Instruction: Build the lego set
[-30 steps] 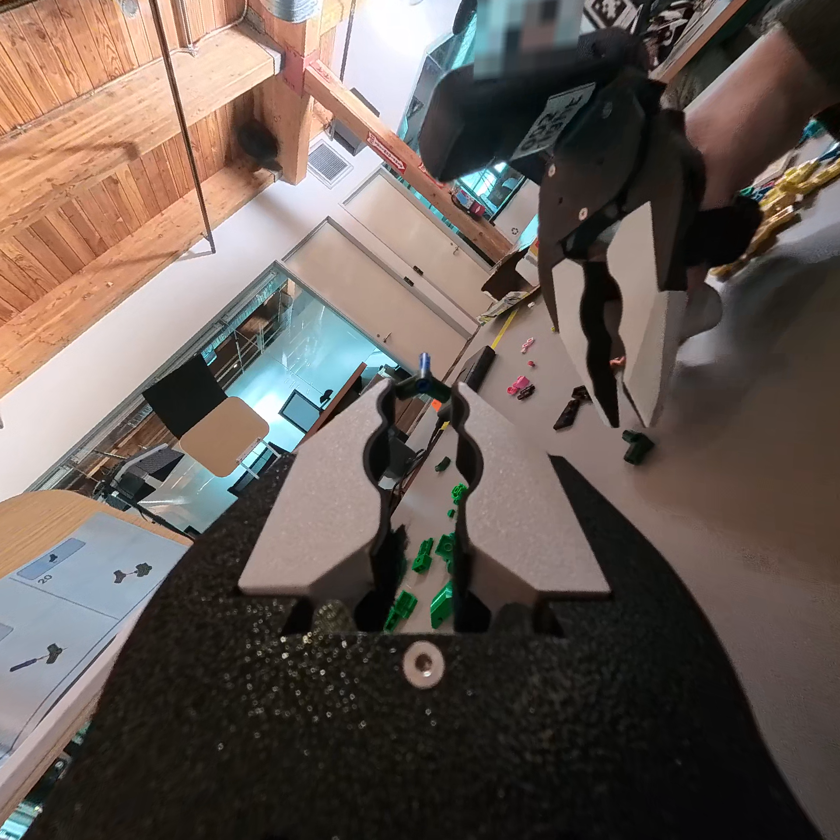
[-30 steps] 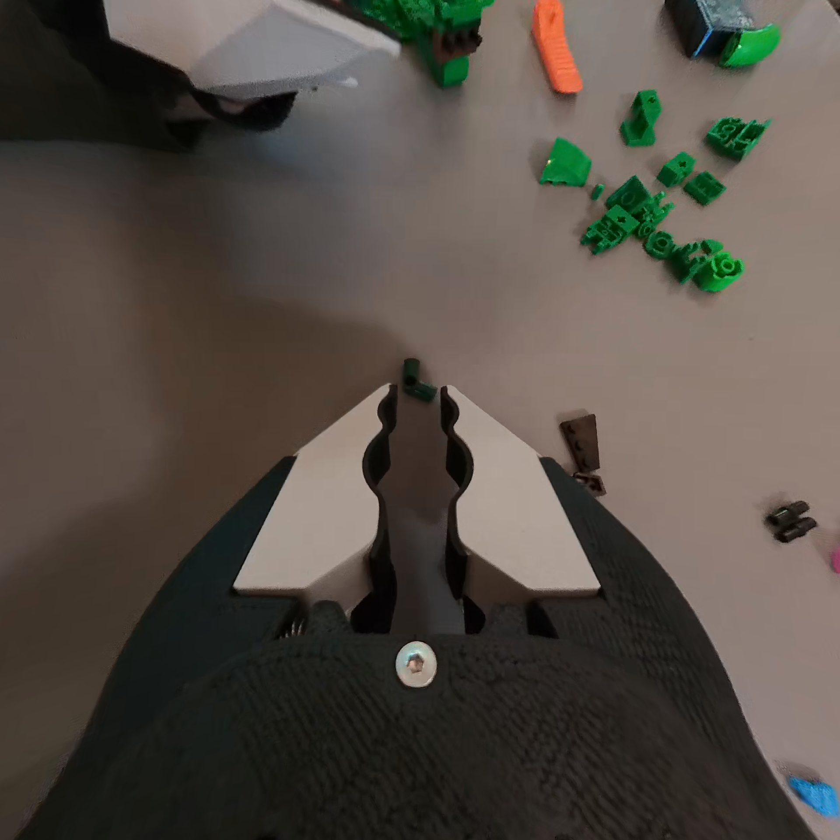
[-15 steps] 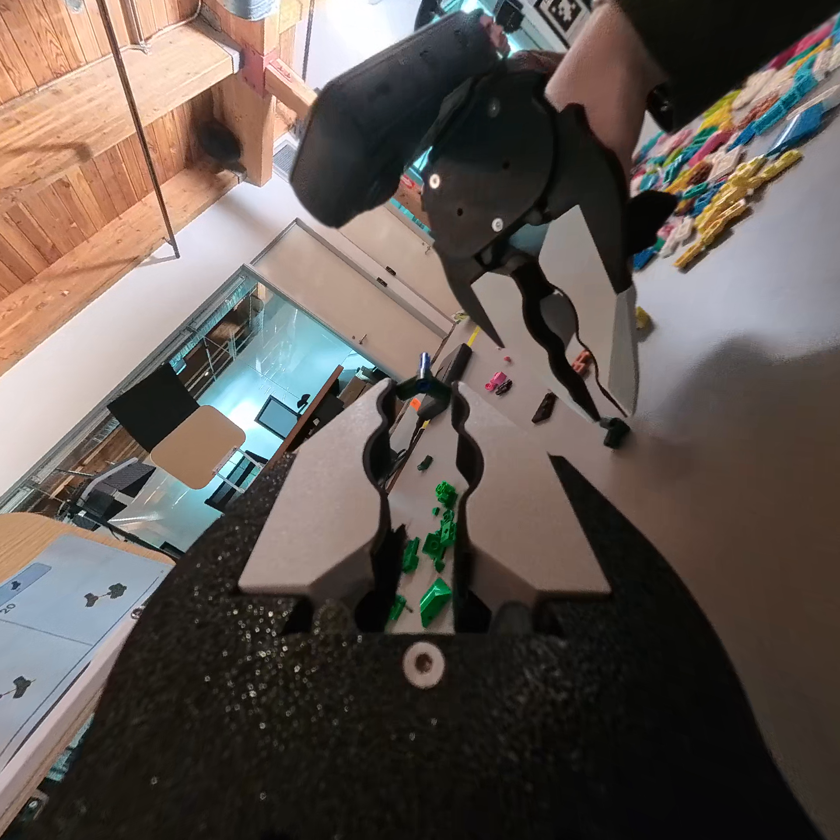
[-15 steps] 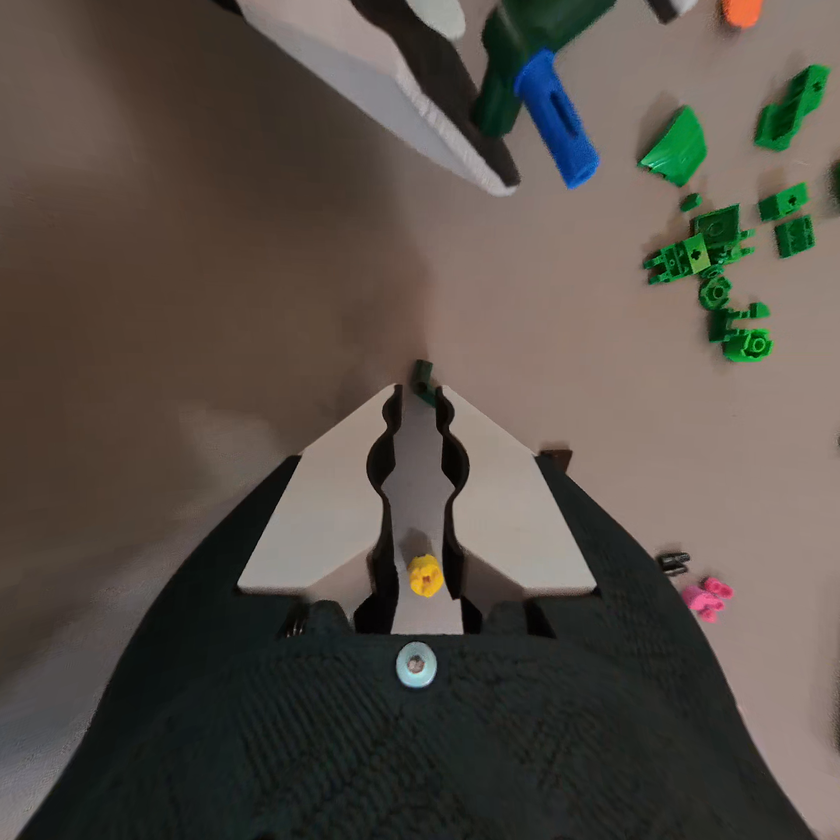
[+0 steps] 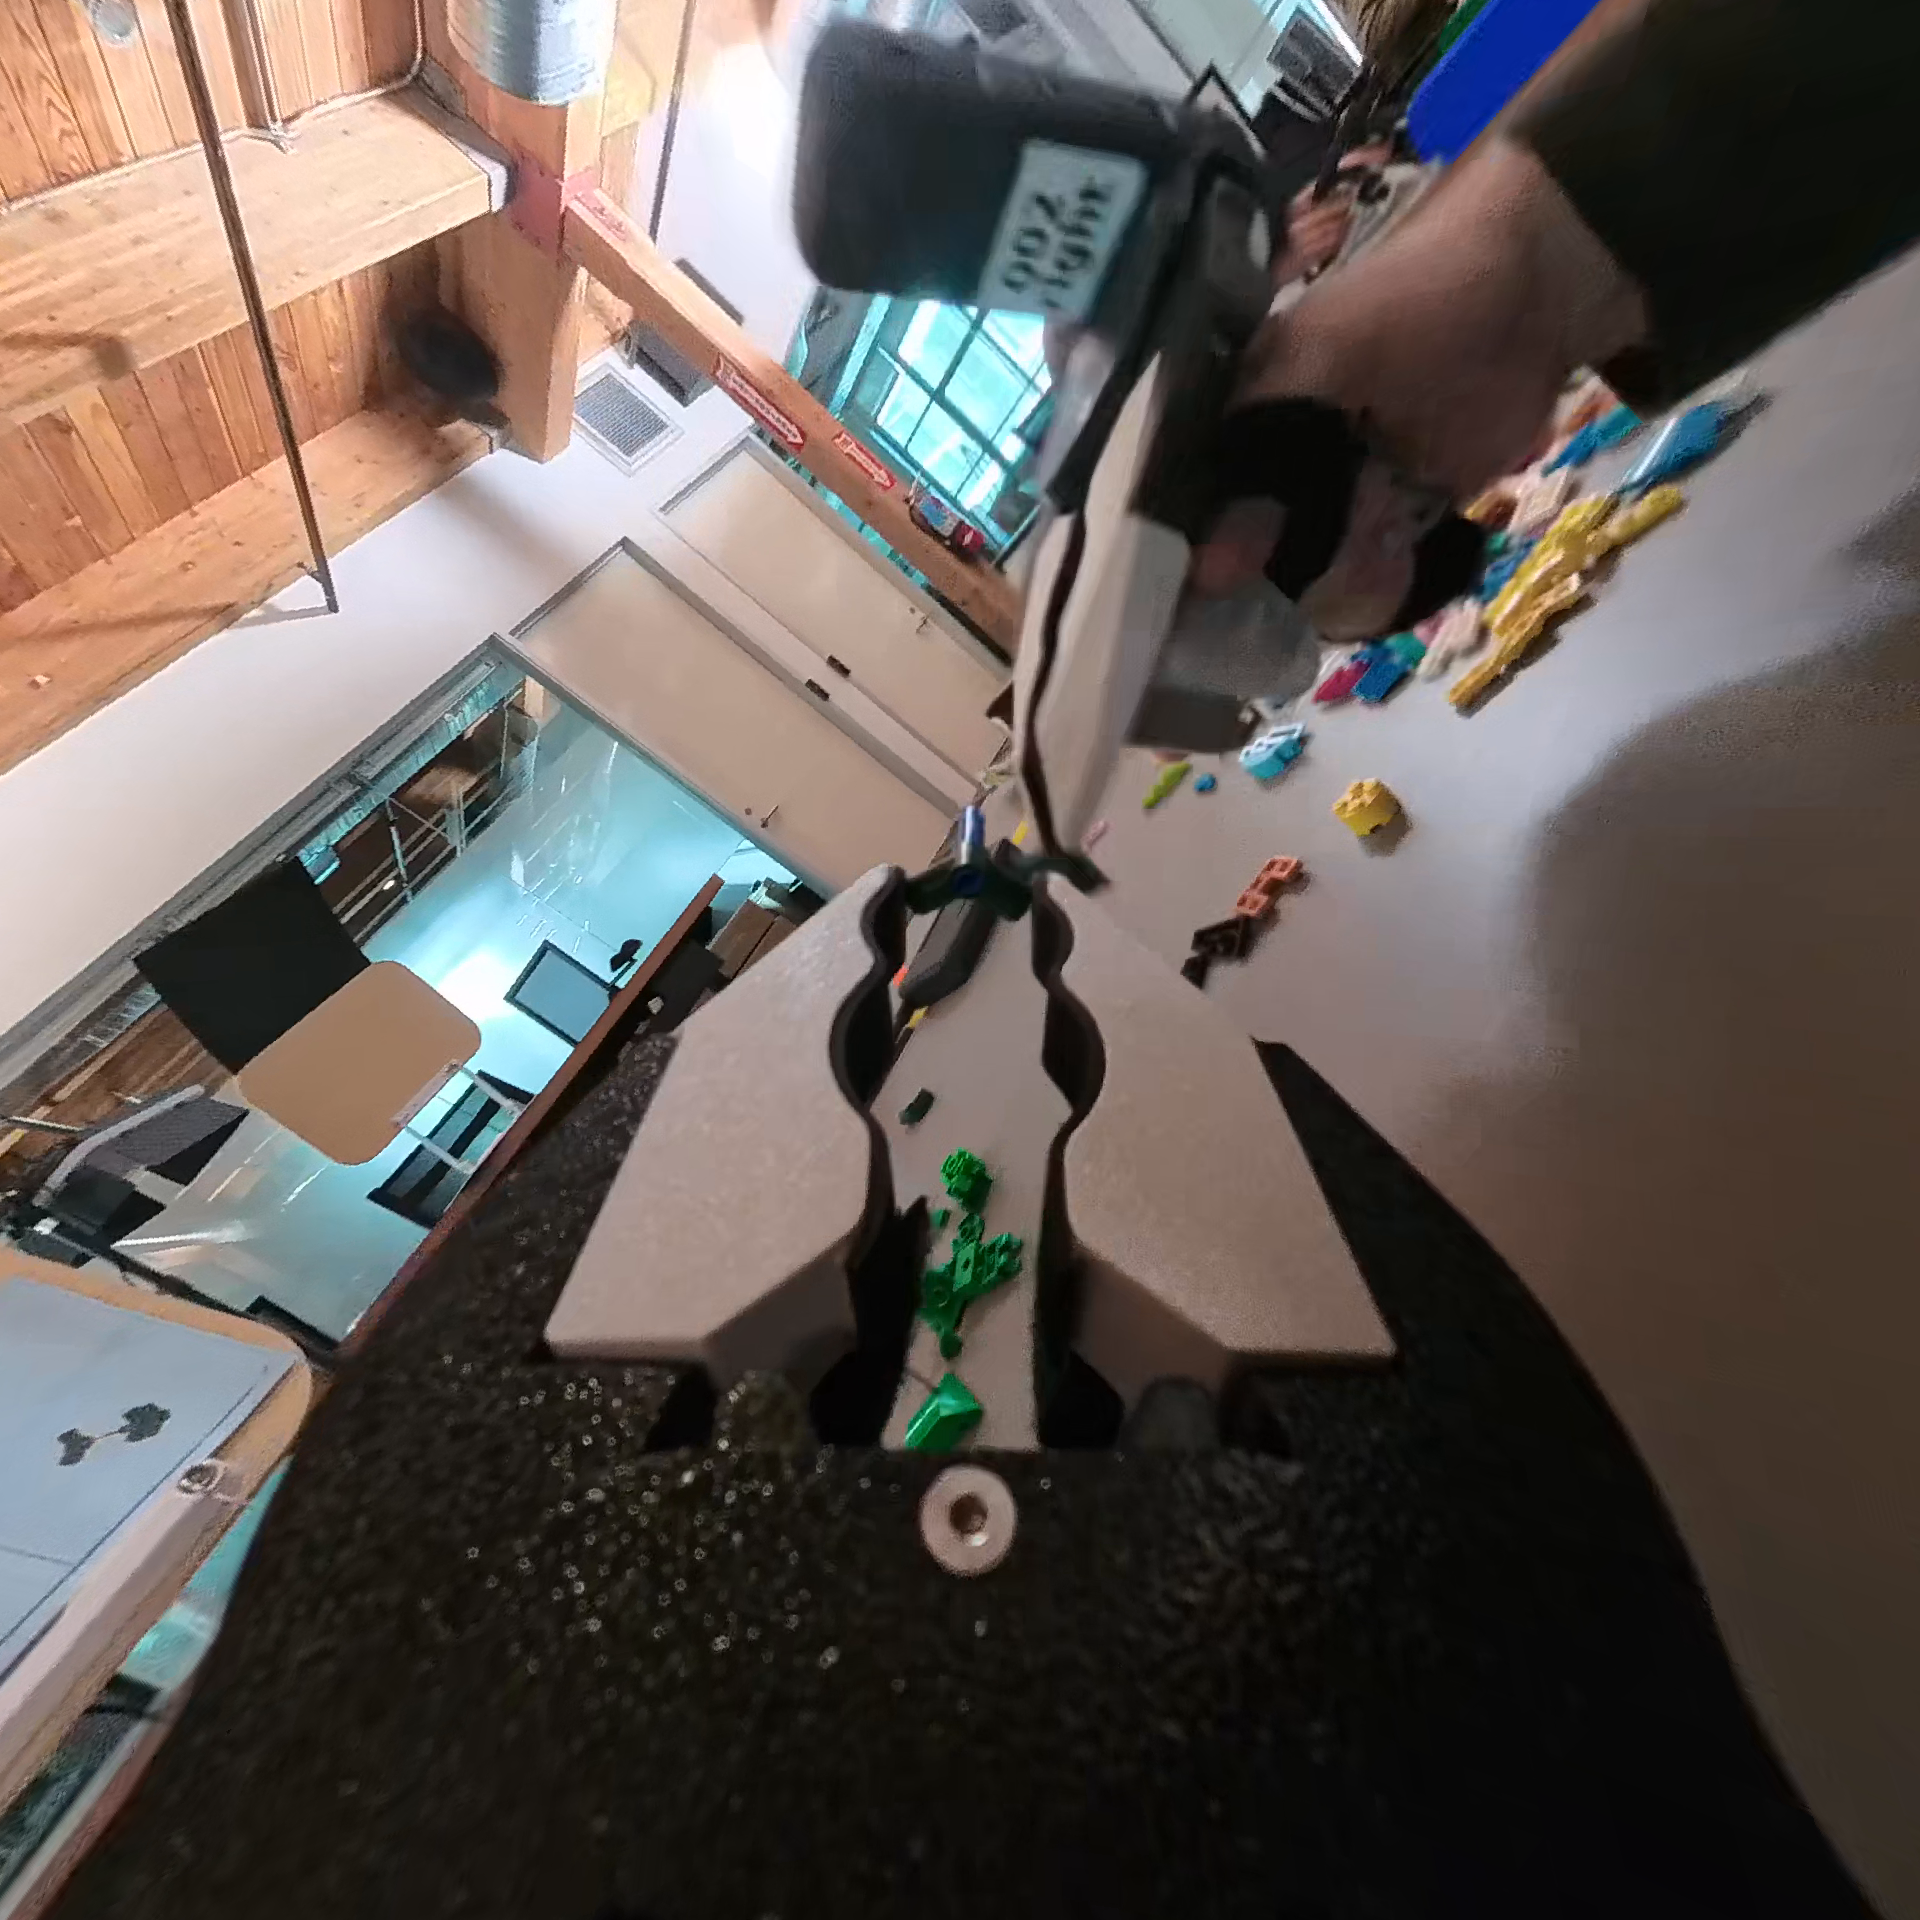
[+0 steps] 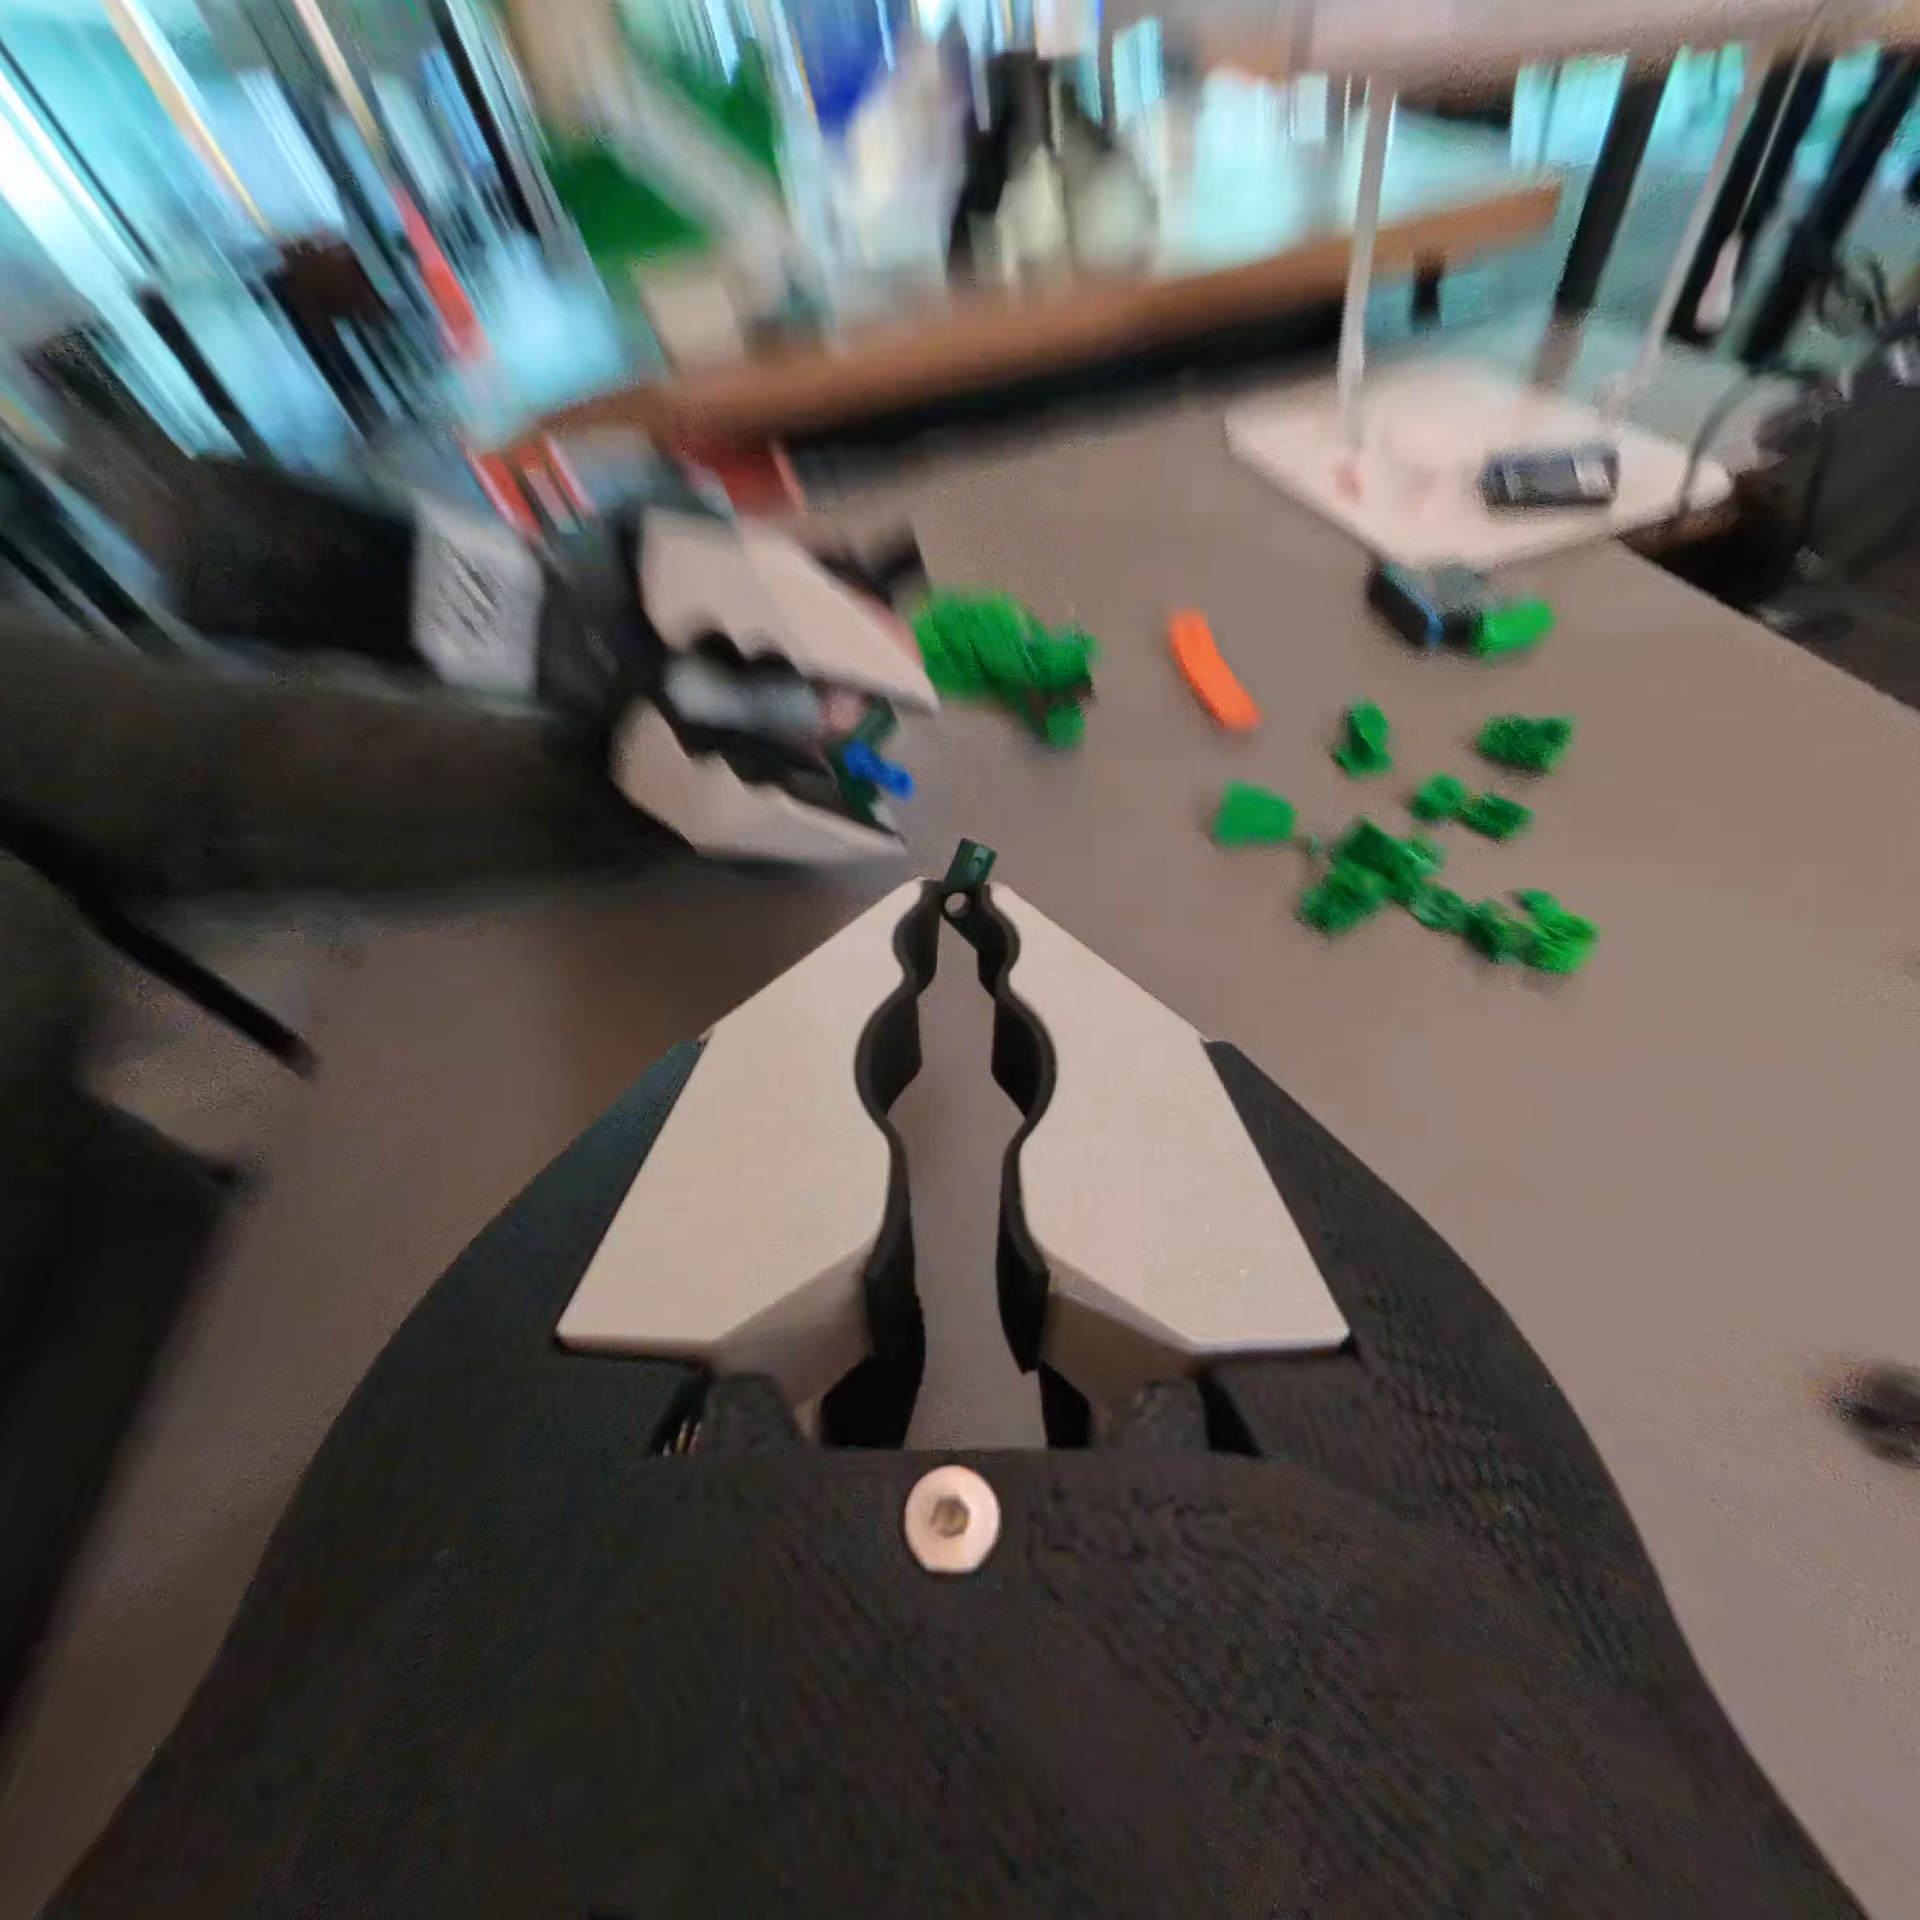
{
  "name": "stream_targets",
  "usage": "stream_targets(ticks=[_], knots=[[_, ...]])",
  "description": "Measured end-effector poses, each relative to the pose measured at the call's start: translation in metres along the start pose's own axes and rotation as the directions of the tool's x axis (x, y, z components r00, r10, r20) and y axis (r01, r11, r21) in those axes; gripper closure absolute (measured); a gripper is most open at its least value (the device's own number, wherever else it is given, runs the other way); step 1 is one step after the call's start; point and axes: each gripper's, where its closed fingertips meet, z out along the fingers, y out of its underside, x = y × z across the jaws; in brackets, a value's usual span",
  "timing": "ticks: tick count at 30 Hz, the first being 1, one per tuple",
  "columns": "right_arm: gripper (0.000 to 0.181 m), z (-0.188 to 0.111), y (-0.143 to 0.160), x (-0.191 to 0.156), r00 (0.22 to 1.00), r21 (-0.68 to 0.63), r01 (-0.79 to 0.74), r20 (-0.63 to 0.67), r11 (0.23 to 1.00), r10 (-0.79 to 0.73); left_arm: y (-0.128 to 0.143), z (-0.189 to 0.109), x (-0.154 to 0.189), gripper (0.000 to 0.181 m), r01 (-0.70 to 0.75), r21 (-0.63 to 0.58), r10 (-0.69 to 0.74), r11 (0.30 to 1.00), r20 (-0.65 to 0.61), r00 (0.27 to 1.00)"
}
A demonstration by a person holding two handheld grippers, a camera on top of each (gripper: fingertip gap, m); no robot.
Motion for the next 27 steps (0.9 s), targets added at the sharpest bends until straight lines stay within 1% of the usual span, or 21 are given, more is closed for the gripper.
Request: stream_targets(ticks=[1,2,3,5,6,10,13,16,20,27], knots=[[0.177,-0.009,-0.014,-0.006,0.992,0.155,-0.11,0.072,0.982,0.1,-0.004,0.0,-0.001,0.16,0.016,0.017,-0.016,1.0,0.002,1.0],[0.177,-0.019,-0.023,-0.009,0.971,0.274,-0.221,0.154,0.936,0.184,-0.01,-0.001,-0.001,0.16,0.035,0.041,-0.035,0.999,0.001,0.999],[0.178,-0.026,-0.029,-0.011,0.938,0.344,-0.322,0.245,0.882,0.247,-0.017,-0.001,0.0,0.16,0.058,0.072,-0.057,0.996,-0.003,0.998],[0.177,-0.036,-0.036,-0.016,0.863,0.392,-0.467,0.397,0.793,0.312,-0.03,-0.002,0.002,0.16,0.097,0.115,-0.095,0.989,-0.021,0.995],[0.177,-0.037,-0.038,-0.019,0.835,0.387,-0.504,0.448,0.772,0.32,-0.033,-0.001,0.004,0.16,0.105,0.125,-0.101,0.987,-0.037,0.994],[0.177,-0.035,-0.045,-0.033,0.753,0.346,-0.577,0.577,0.739,0.317,-0.038,0.0,0.008,0.16,0.134,0.148,-0.127,0.98,-0.054,0.99],[0.177,-0.034,-0.045,-0.037,0.73,0.33,-0.591,0.606,0.736,0.315,-0.041,-0.002,0.005,0.16,0.17,0.169,-0.162,0.971,-0.058,0.985],[0.177,-0.032,-0.041,-0.037,0.753,0.321,-0.563,0.578,0.762,0.313,-0.045,-0.005,0.002,0.16,0.2,0.193,-0.191,0.961,-0.065,0.979],[0.177,-0.031,-0.039,-0.04,0.784,0.315,-0.517,0.548,0.796,0.292,-0.041,-0.003,0.007,0.16,0.208,0.172,-0.194,0.963,-0.093,0.977],[0.178,-0.032,-0.035,-0.041,0.83,0.307,-0.449,0.49,0.839,0.265,-0.041,-0.003,0.011,0.16,0.233,0.174,-0.212,0.957,-0.132,0.968]])
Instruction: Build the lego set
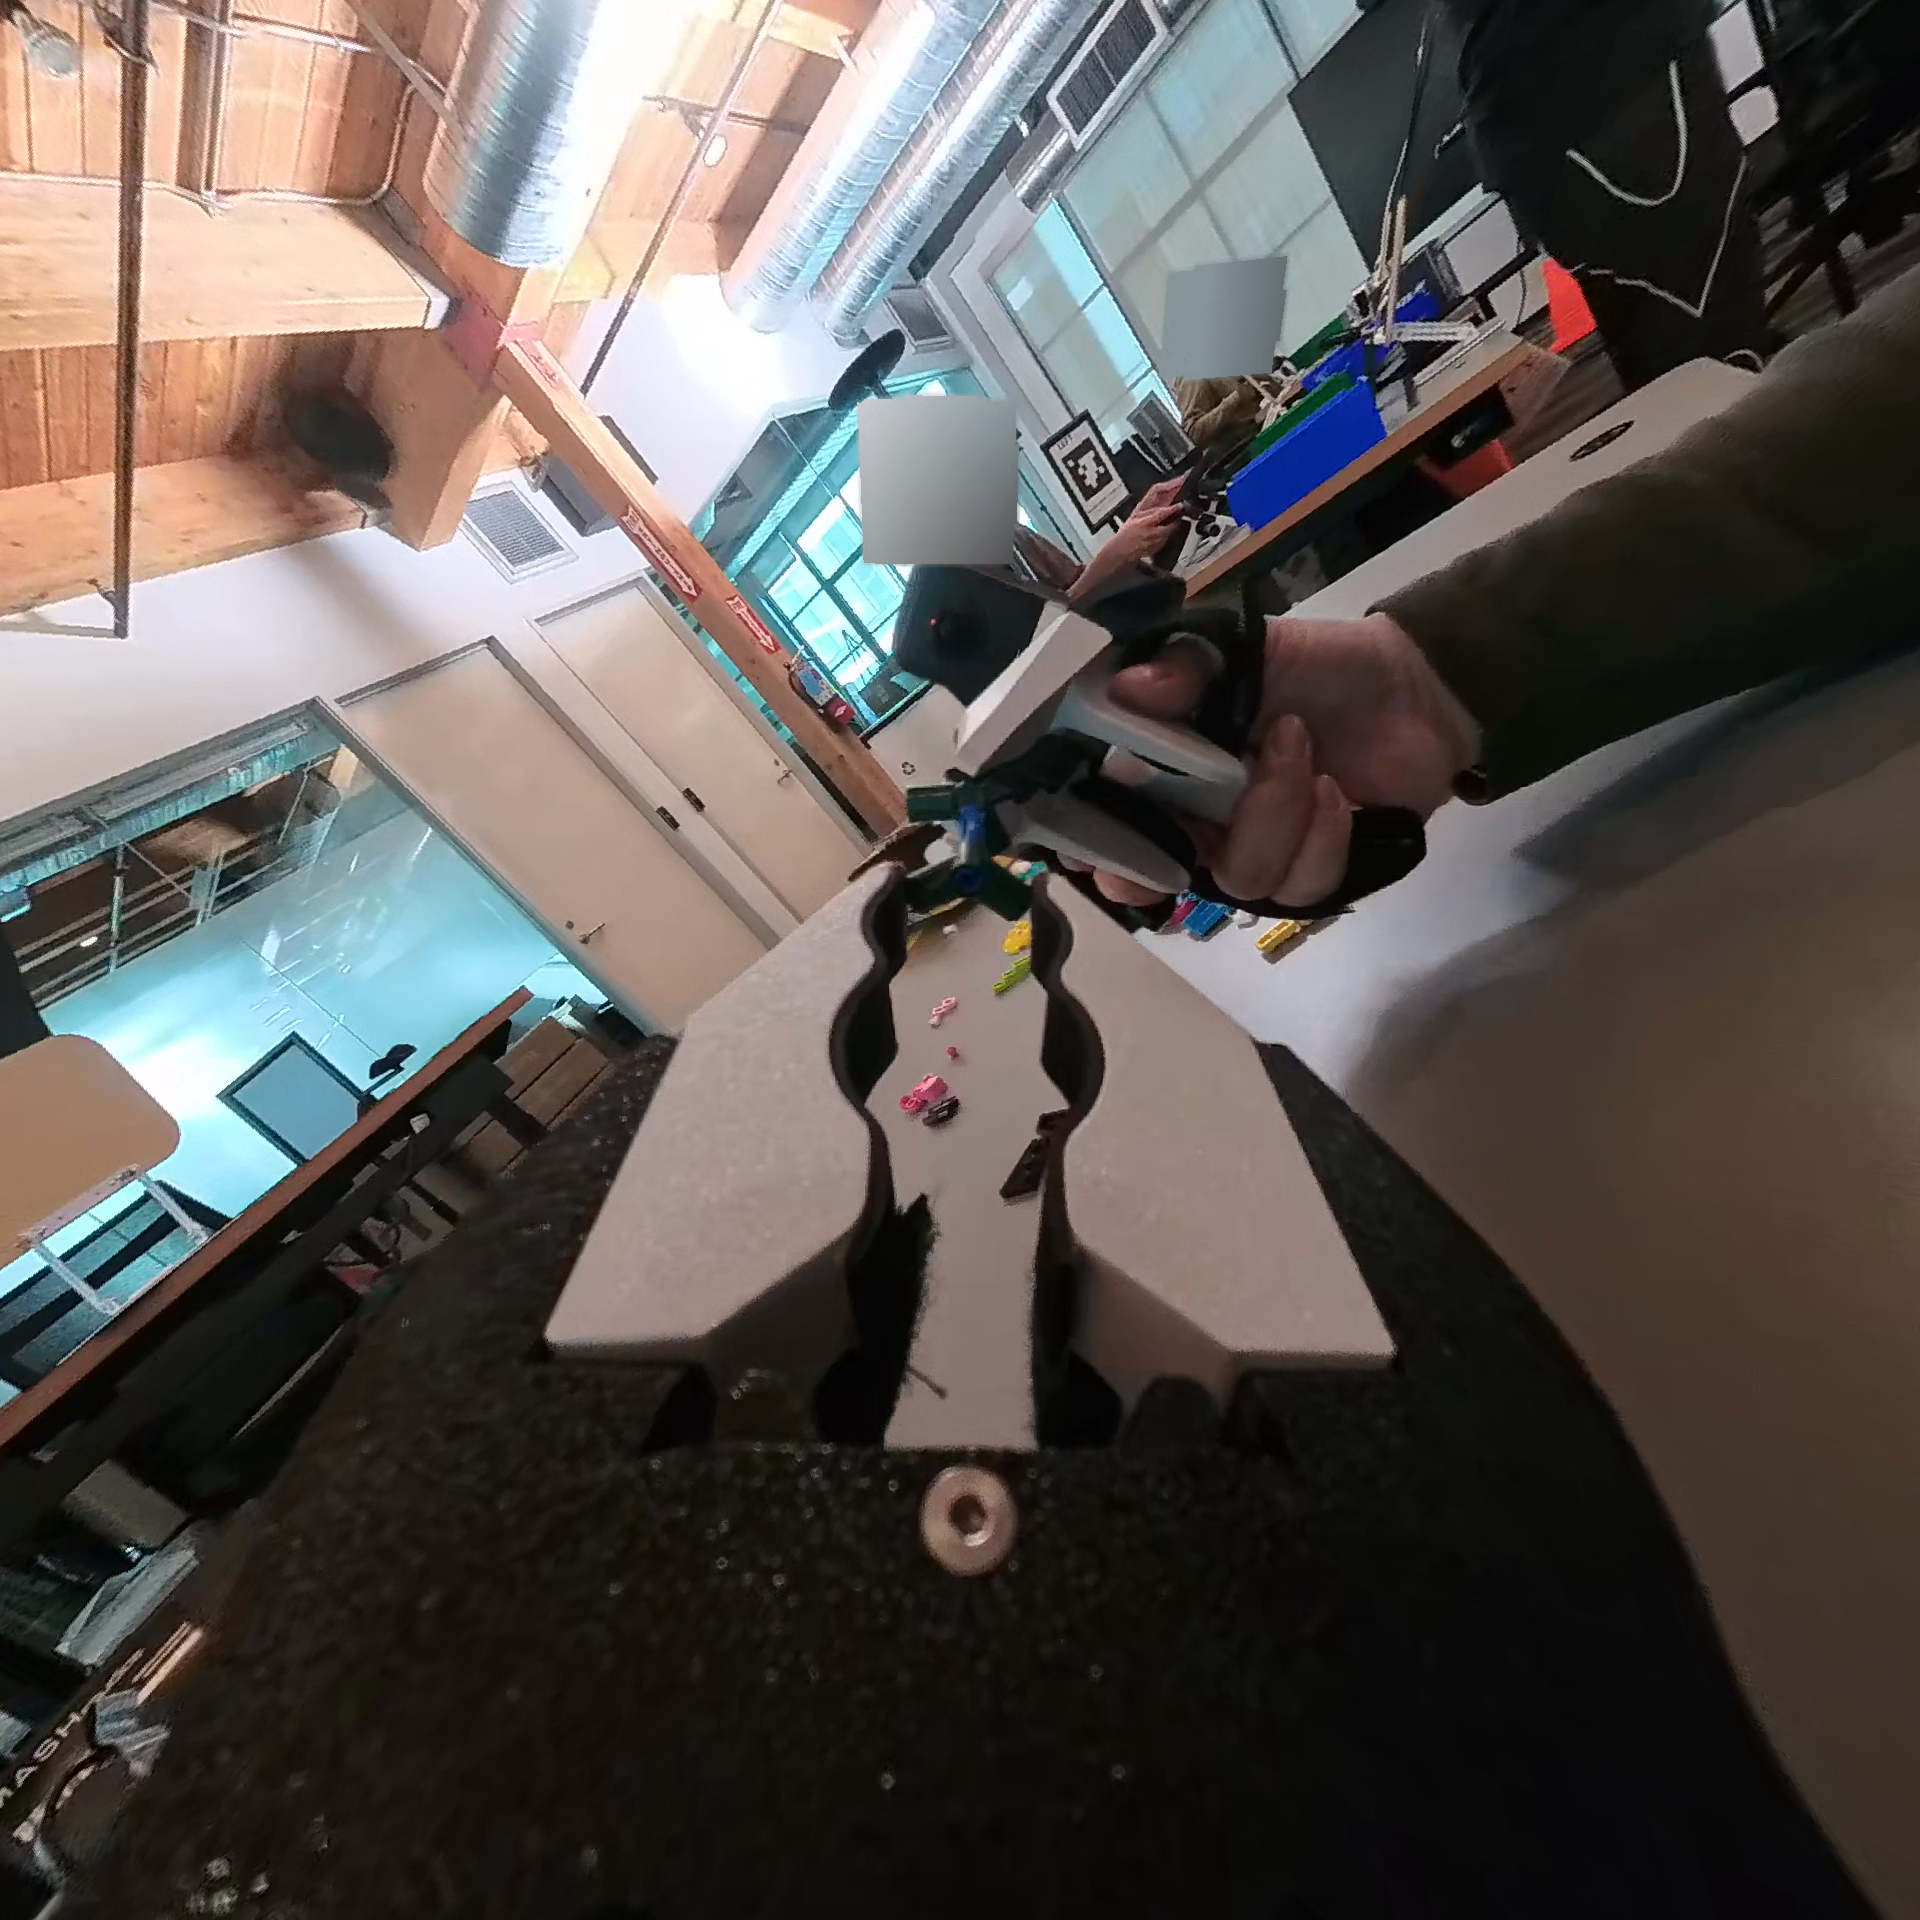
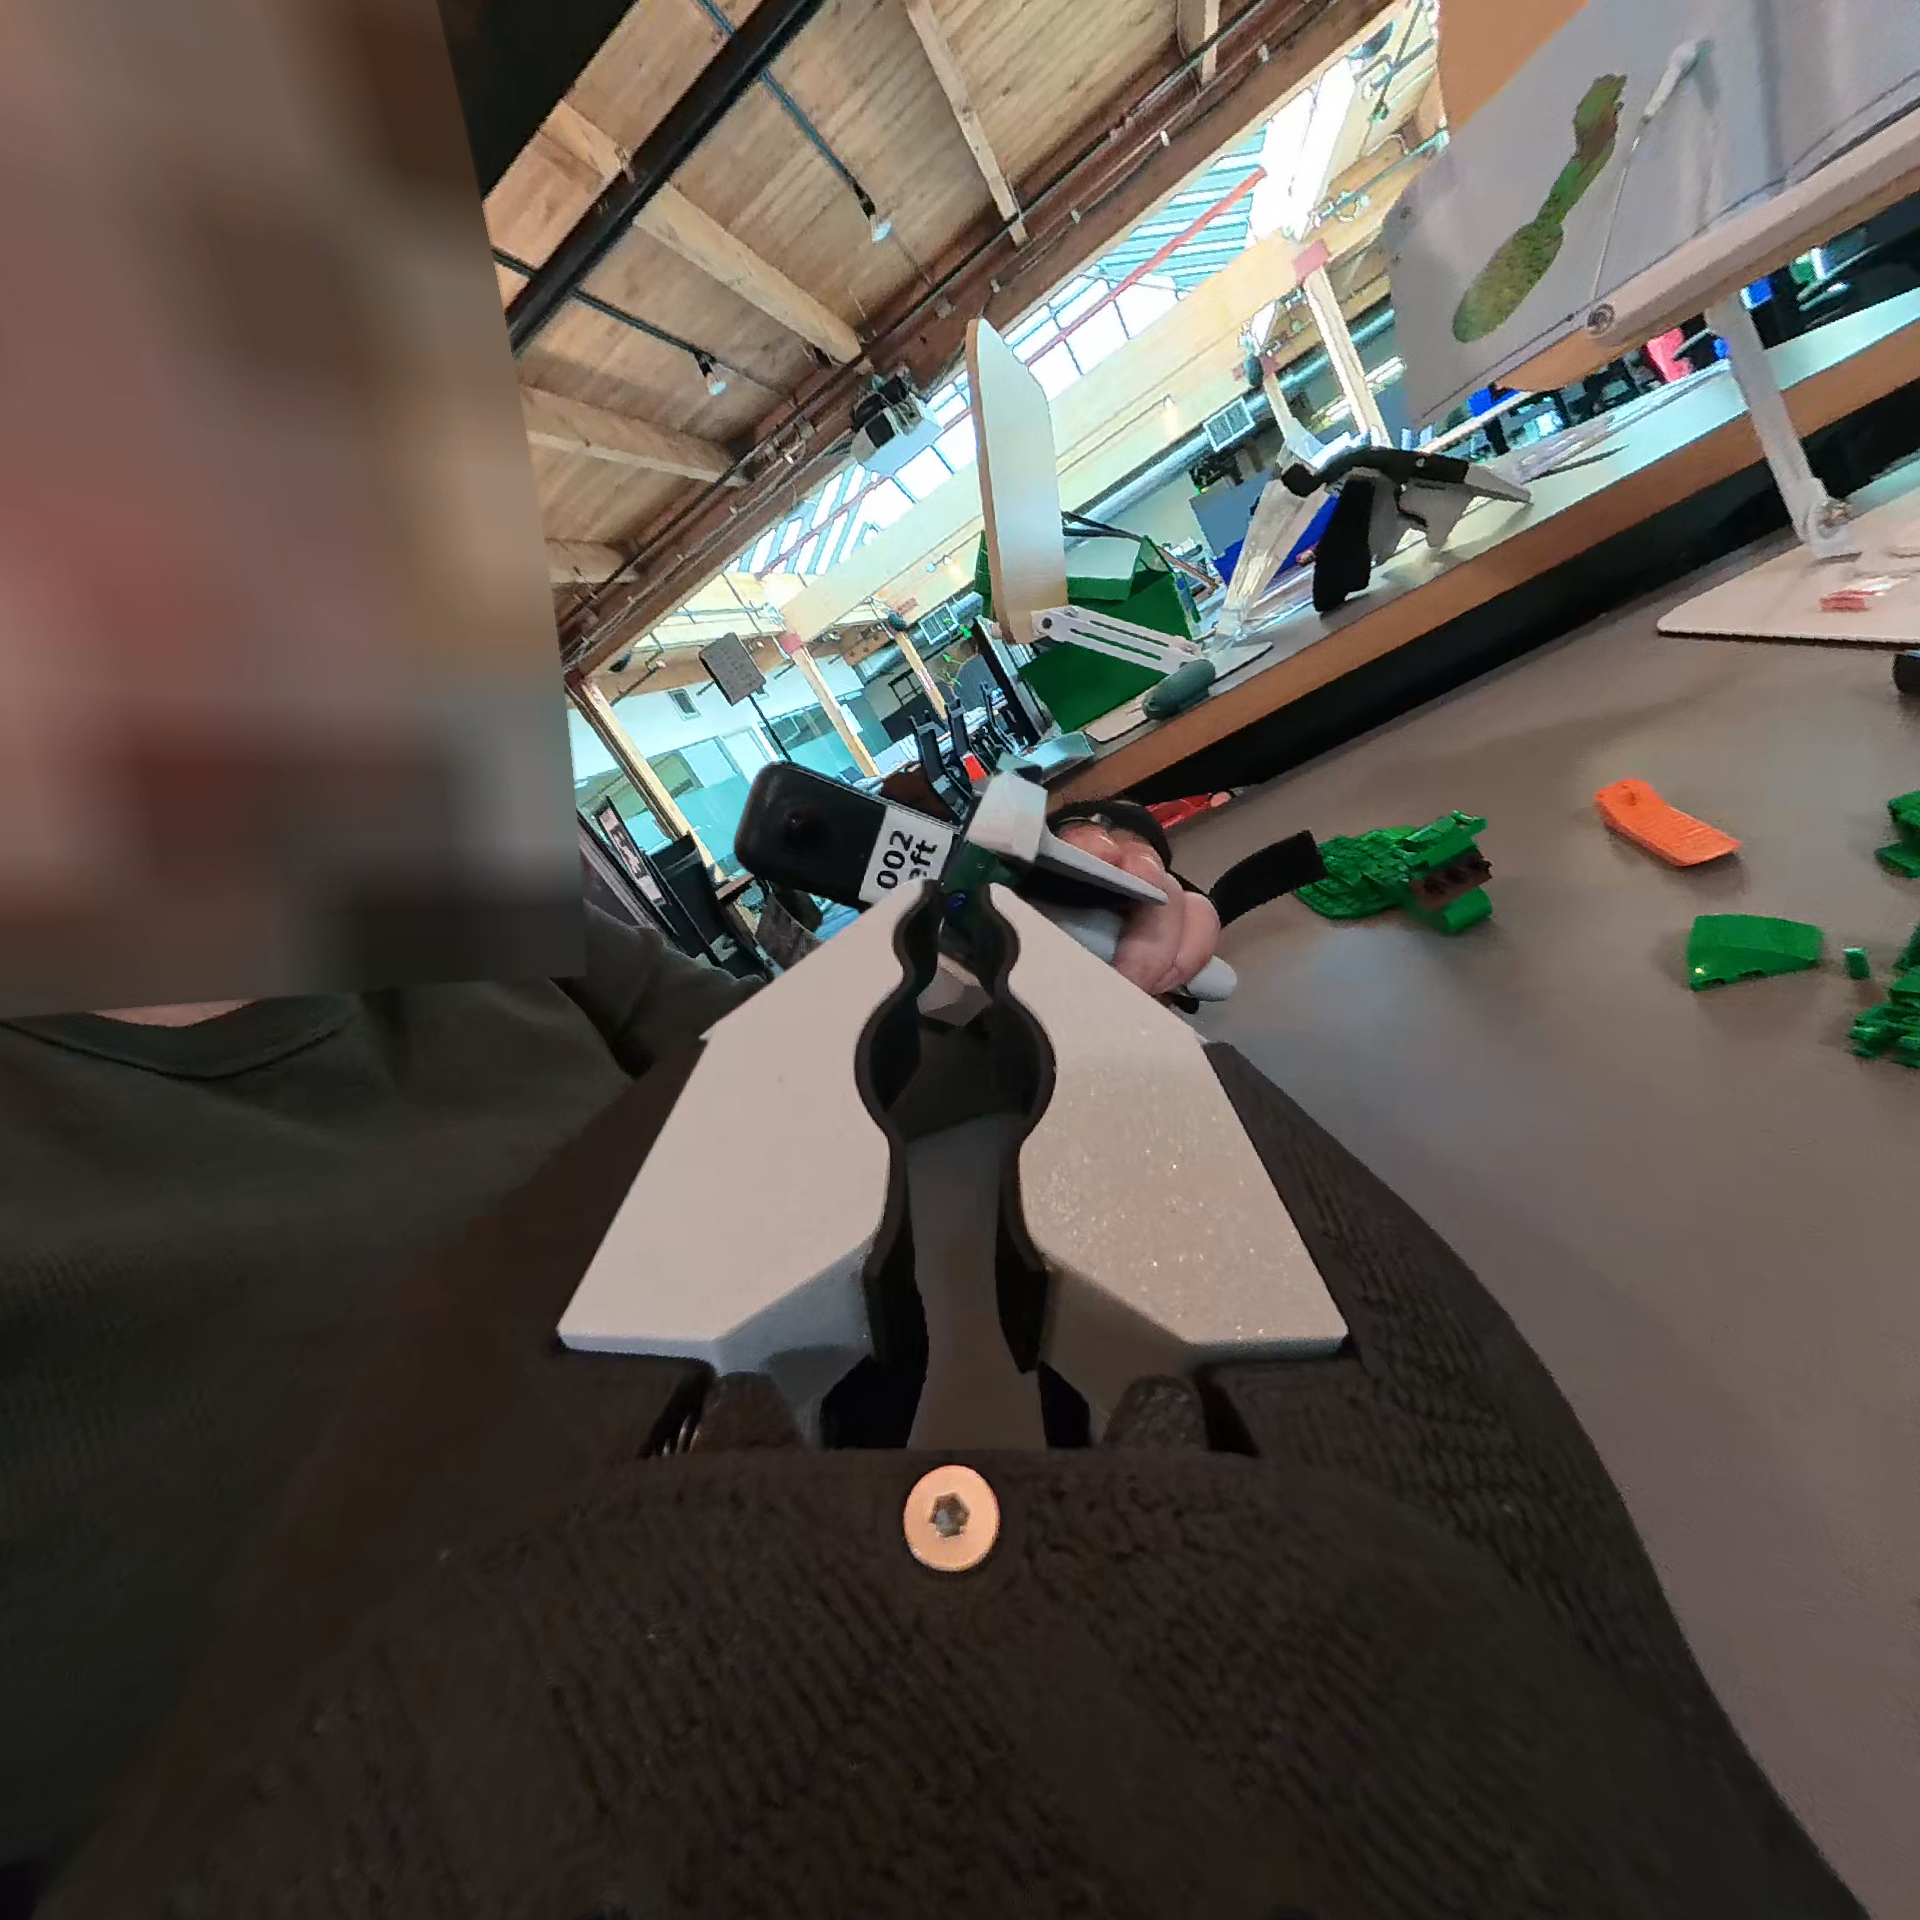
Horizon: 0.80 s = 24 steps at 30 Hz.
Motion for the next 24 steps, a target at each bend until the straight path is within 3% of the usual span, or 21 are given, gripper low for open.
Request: stream_targets(ticks=[17,24], knots=[[0.177,-0.002,0.007,0.004,0.988,-0.105,0.108,-0.097,0.989,-0.118,0.004,0.0,0.004,0.16,-0.003,-0.016,0.002,1.0,-0.026,1.0],[0.177,0.002,0.01,0.002,0.992,-0.109,0.093,-0.069,0.99,-0.101,0.011,0.002,0.005,0.16,-0.026,-0.054,0.025,0.998,-0.026,0.999]])
